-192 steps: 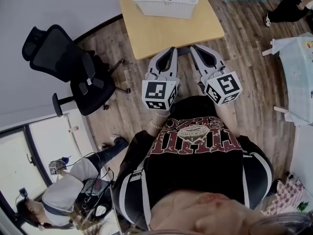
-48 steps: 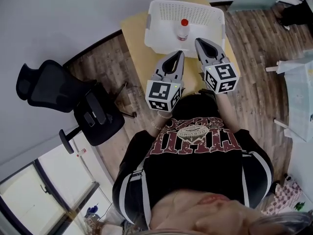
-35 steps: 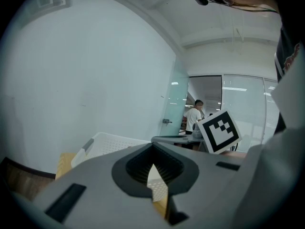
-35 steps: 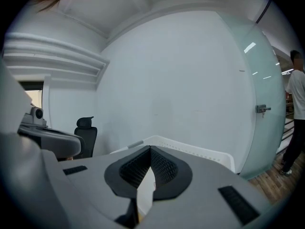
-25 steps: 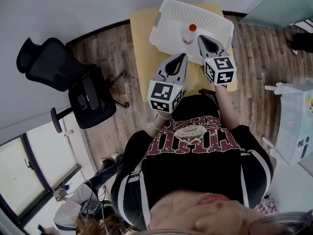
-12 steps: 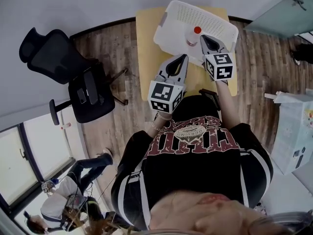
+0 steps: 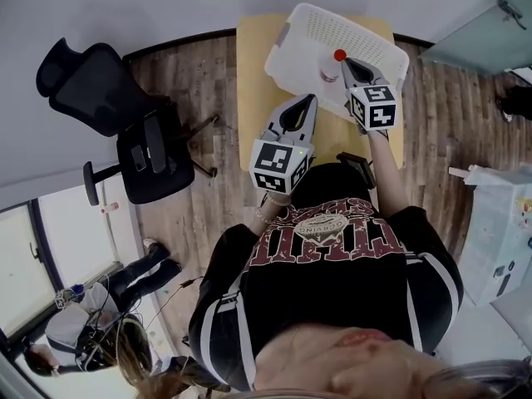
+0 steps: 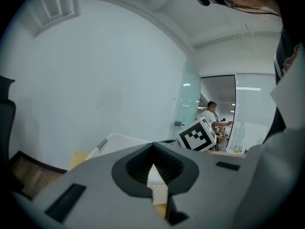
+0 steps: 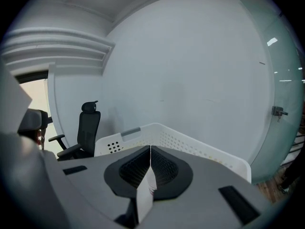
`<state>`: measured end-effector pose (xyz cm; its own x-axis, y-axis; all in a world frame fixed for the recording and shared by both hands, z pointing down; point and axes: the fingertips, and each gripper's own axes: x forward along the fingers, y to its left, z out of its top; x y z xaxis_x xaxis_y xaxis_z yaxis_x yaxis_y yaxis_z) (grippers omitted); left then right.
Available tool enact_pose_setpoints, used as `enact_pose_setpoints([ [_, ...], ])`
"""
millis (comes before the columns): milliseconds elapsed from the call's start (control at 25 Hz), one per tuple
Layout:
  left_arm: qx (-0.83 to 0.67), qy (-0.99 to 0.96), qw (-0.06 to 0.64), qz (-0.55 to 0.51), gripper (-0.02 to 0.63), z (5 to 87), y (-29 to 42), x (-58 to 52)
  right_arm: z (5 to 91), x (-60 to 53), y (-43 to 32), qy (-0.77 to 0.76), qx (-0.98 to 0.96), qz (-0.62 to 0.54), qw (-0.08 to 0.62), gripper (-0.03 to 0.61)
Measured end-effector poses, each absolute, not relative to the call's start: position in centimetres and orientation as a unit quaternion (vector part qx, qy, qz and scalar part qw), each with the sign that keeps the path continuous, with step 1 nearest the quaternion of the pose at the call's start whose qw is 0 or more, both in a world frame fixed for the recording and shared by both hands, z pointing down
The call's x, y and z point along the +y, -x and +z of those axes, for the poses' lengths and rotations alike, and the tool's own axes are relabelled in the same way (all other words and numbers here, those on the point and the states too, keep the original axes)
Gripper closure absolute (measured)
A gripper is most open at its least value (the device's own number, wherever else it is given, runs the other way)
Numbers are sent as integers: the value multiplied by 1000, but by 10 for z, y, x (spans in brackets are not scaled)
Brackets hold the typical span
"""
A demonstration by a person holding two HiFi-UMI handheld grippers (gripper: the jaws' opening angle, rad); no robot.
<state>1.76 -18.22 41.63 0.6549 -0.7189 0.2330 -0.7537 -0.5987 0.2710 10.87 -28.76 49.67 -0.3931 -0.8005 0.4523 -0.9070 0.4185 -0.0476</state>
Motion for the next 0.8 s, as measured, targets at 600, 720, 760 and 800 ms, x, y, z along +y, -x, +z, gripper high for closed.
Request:
enact_pose_setpoints([
  [600, -420, -888, 180, 49, 566, 418, -26, -178, 515, -290, -121, -503, -824, 162, 204, 552],
  [720, -422, -887, 183, 49, 566, 419, -20, -184, 519, -297, -117, -505, -820, 163, 212, 501],
  [760, -423, -886, 183, 49, 566, 419, -19, -185, 520, -298, -116, -506, -820, 164, 214, 494],
  [800, -423, -886, 183, 48, 566, 420, -18, -185, 522, -299, -116, -506, -819, 164, 216, 485],
])
